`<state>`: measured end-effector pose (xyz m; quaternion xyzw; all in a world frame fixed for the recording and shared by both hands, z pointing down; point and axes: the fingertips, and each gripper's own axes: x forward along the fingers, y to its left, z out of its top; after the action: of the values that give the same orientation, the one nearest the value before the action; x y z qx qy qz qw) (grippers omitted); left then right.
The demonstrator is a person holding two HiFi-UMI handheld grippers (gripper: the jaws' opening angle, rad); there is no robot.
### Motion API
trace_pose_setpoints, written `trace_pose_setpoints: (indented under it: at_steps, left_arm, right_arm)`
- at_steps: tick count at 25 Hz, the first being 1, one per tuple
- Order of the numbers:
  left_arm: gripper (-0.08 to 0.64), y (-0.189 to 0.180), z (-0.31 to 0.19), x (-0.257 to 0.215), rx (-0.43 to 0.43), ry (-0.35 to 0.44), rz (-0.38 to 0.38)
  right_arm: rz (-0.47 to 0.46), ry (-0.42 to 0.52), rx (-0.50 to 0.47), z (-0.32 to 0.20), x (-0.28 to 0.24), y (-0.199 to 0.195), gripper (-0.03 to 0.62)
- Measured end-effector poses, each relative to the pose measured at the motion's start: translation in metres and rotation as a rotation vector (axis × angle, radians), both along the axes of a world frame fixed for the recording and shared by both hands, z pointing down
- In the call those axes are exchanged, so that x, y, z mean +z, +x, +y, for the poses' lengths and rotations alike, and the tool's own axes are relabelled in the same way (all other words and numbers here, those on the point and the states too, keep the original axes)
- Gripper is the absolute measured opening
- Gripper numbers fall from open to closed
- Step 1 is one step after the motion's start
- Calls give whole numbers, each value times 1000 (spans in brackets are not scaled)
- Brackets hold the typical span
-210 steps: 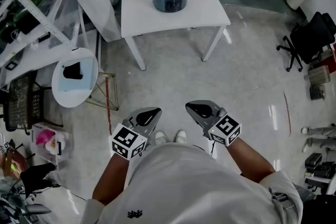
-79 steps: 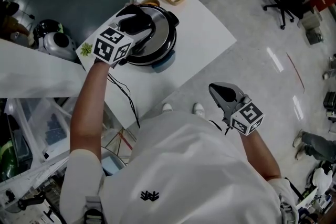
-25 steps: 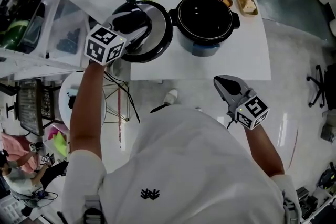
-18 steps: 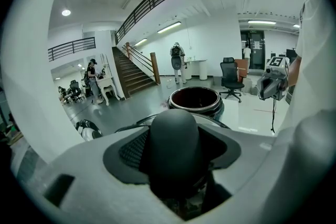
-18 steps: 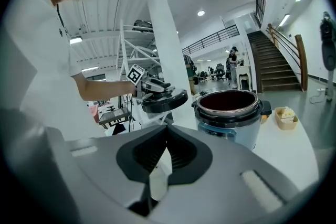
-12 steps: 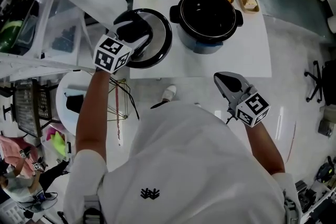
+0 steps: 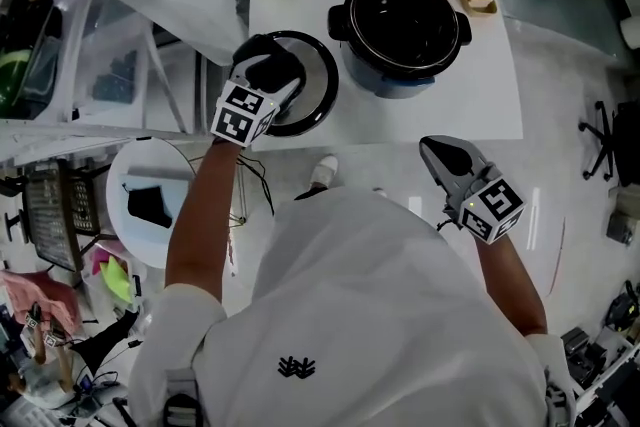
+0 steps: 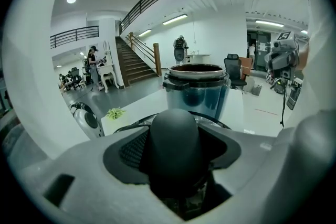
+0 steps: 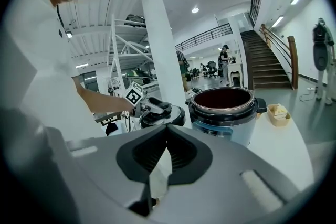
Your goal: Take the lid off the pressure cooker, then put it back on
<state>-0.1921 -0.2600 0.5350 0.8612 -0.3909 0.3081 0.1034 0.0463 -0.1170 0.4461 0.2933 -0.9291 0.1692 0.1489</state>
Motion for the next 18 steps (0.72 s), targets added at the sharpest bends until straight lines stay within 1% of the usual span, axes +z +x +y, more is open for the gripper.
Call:
trace_pose_setpoints:
  at_steps: [8, 18]
  left_arm:
    - [287, 2, 0, 53, -15, -30, -14]
    - [285, 0, -2, 89, -31, -45, 0]
  right_arm:
    - [34, -19, 37, -2, 2, -4, 14]
    - [76, -55, 80, 2, 10, -4, 14]
